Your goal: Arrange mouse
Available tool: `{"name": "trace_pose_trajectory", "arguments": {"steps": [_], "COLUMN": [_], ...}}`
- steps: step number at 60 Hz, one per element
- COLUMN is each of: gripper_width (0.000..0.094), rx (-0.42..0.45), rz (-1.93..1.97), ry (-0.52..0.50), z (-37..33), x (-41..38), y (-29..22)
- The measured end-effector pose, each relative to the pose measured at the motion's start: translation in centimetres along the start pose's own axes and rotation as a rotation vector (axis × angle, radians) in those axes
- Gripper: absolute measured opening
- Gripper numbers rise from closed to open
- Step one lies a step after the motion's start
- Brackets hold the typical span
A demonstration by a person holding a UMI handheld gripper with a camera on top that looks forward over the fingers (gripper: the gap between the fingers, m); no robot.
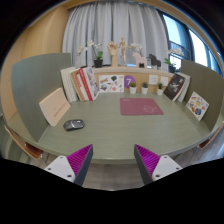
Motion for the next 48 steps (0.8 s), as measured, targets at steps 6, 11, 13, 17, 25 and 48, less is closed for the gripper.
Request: {"name": "trace_pose_trajectory", "arguments": {"steps": [6,11,13,17,25,48], "gripper_width": [0.0831,0.0832,0.0833,0.0836,0.0839,0.0833], "rx": [-0.041,-0.069,-0.083,-0.104,-0.129,-0.119], "rz": [-0.017,-0.025,-0.031,-0.045,-0.056,-0.013], "ry": [-0.056,-0.101,-0.112,-0.124,-0.129,-0.003], "z": [3.6,5.8,6.8,8.7,12.7,20.8], "x": [-5.9,-10.2,-11.7,-14.4,-18.3,-21.2], "y": [1.5,1.6,1.5,1.0,-0.5,-7.3]}}
Point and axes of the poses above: the point between the fingertips, and its own axes, seen from behind it with the camera up: x to the right, y down, z forward, the way the camera looks, the point moved 8 cm from there along -z, backward, against the way the camera looks, and after that the axes turned 11 degrees about -x, right-handed, at the moved point
